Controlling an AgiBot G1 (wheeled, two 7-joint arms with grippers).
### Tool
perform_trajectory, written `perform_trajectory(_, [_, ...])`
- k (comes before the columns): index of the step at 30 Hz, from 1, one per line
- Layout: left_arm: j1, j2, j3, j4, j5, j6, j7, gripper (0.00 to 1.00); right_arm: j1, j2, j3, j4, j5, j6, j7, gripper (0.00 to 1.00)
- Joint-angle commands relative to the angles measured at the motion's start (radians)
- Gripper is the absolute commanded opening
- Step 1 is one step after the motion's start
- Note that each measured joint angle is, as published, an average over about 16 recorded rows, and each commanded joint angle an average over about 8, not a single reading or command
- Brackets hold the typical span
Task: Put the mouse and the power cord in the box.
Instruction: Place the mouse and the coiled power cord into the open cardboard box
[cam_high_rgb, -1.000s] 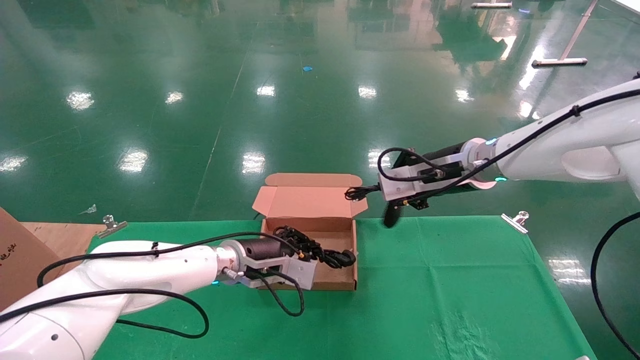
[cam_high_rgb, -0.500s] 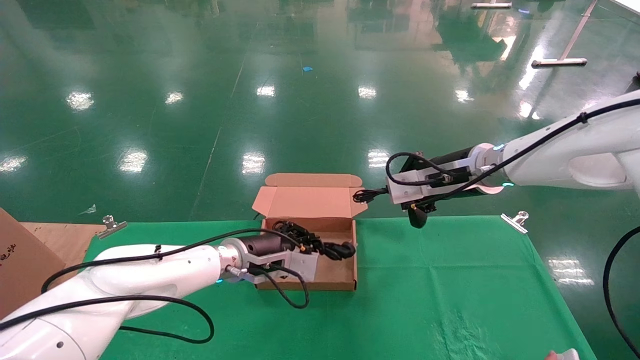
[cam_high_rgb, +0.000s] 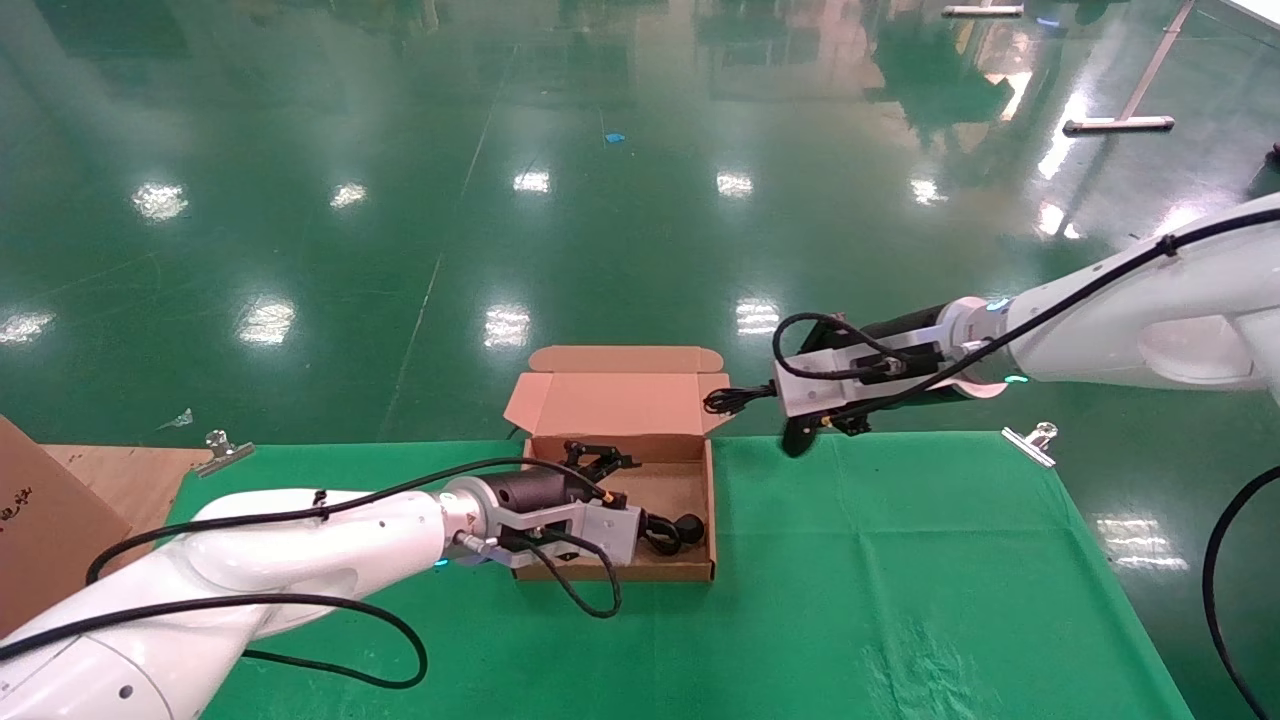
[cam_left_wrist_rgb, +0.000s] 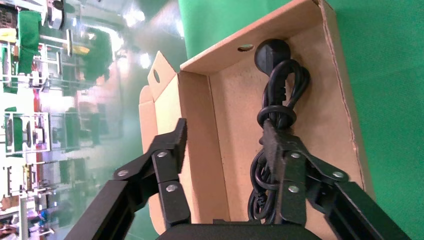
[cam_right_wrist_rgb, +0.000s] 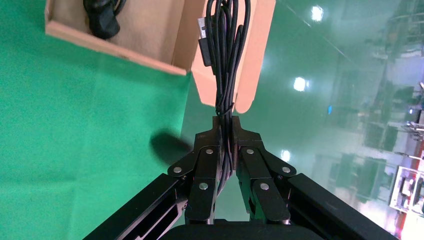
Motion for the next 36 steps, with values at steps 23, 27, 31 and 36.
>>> perform_trajectory(23, [-0.075, -0.199, -0.138, 0.242, -0.285, 0.25, -0.025, 1.0, -0.124, -0.039, -0.125, 0.402, 0.074, 0.093, 0.151, 0.0])
perform_trajectory(27, [-0.074, -0.257, -0.167, 0.254, -0.327, 0.348, -0.011, 1.0, -0.148, -0.038, -0.201, 0.462, 0.082, 0.142, 0.201, 0.0])
perform_trajectory(31, [-0.067, -0.291, -0.185, 0.267, -0.354, 0.419, 0.002, 1.0, -0.164, -0.037, -0.267, 0.492, 0.096, 0.173, 0.247, 0.0])
perform_trajectory(36, [-0.061, -0.302, -0.199, 0.285, -0.374, 0.461, 0.013, 1.0, -0.178, -0.036, -0.337, 0.5, 0.104, 0.202, 0.283, 0.42])
